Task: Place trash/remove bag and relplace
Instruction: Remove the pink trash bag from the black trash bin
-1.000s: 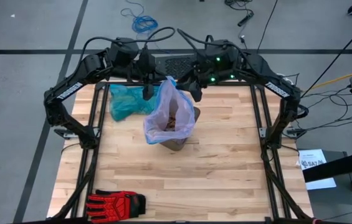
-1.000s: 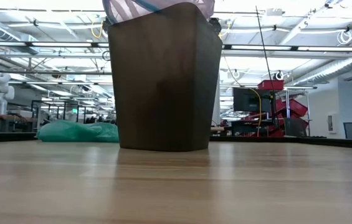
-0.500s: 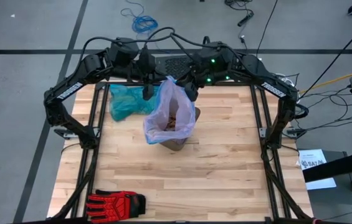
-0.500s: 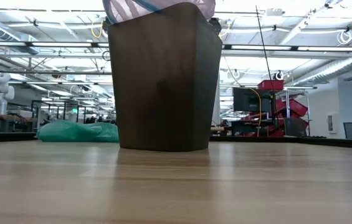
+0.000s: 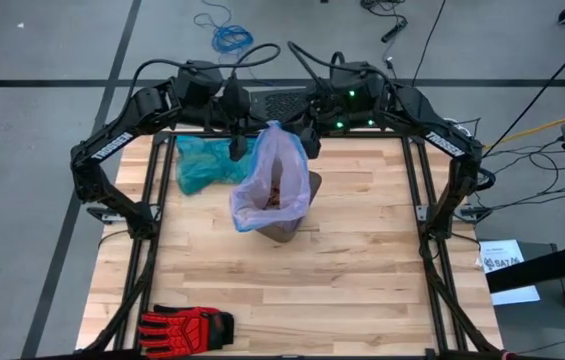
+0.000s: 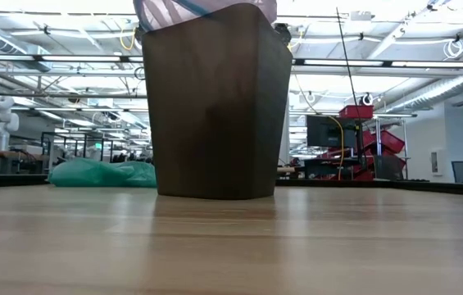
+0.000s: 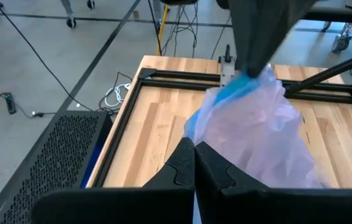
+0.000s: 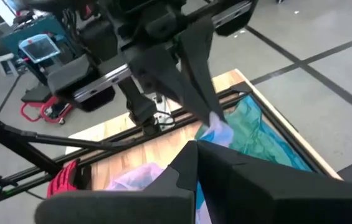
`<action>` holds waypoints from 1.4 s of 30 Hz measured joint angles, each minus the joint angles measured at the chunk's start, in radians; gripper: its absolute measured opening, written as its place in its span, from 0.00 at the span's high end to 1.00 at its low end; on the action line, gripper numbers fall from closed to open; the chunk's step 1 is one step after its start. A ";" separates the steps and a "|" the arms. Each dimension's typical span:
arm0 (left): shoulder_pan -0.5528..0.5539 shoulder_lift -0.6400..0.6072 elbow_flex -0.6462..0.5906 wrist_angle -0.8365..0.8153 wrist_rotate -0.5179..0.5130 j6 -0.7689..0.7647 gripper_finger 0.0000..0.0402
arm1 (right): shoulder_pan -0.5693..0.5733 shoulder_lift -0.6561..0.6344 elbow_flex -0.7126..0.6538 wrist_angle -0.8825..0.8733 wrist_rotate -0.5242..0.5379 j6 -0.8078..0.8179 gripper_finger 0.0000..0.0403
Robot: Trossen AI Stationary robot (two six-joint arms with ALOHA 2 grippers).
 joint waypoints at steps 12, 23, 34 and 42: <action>0.000 -0.002 0.000 0.010 0.001 -0.079 0.66 | -0.002 -0.008 0.000 0.055 0.031 -0.022 1.00; 0.000 -0.071 0.000 0.083 0.007 -0.238 0.40 | -0.002 -0.021 0.000 0.185 0.151 -0.056 1.00; -0.026 -0.009 0.001 0.143 -0.081 -0.394 0.32 | -0.001 -0.020 0.000 0.278 0.161 -0.074 1.00; -0.057 -0.006 0.001 0.294 -0.009 -0.420 0.31 | -0.001 -0.020 0.000 0.273 0.161 -0.075 1.00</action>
